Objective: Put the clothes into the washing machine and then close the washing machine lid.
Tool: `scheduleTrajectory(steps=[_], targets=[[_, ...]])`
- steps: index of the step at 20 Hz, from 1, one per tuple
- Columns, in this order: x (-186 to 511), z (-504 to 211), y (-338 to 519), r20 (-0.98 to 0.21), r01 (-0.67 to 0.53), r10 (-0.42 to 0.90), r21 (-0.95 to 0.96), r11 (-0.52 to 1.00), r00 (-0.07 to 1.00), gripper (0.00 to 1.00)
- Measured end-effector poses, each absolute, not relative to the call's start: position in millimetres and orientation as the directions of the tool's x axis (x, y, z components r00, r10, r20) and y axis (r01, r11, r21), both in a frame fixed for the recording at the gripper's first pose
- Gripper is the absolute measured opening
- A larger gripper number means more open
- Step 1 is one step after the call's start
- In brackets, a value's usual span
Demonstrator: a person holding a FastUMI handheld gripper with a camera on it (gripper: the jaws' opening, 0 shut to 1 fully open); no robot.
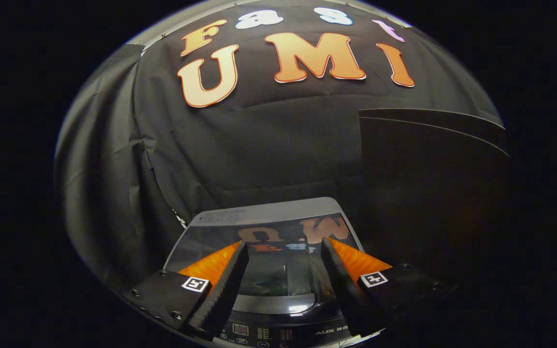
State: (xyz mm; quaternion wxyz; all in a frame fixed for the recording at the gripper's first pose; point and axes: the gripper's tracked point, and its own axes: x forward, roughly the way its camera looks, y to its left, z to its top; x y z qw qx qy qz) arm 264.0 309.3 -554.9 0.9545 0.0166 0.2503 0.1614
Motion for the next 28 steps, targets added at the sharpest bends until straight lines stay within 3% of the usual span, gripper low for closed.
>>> scheduleTrajectory(steps=[8,16,28], targets=[[258.5,-492.2,318.7,-0.412,-0.305,0.298,0.051,0.951,0.861,0.98],[231.6,-333.5,311.2,-0.230,-0.322,0.334,0.088,0.943,0.914,0.98],[167.2,-160.8,160.8,-0.051,-0.314,0.317,0.060,0.948,0.947,0.98]])
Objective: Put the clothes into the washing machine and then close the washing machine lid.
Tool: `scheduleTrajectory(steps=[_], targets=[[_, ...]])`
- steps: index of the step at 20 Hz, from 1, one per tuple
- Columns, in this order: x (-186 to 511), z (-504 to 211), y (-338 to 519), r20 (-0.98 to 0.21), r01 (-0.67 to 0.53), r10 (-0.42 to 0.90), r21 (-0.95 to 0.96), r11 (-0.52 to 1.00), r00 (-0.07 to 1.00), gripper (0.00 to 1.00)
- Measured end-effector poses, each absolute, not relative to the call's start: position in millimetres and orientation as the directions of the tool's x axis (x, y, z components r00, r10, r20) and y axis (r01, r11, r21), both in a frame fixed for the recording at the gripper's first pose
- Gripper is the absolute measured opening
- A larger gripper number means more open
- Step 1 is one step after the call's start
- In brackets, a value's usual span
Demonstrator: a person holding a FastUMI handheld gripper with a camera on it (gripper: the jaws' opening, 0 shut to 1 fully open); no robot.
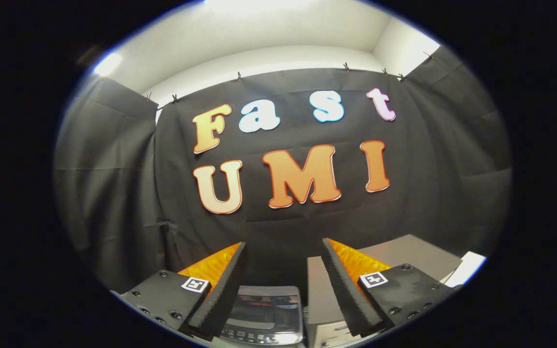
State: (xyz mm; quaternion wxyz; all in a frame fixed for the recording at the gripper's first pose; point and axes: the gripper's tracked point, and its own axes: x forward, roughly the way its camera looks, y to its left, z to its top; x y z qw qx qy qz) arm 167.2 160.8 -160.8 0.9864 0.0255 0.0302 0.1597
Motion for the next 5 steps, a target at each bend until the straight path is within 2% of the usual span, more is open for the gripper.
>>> scheduleTrajectory(steps=[5], targets=[[134.7,-130.0,89.0,-0.022,-0.306,0.307,0.041,0.951,0.952,0.98]])
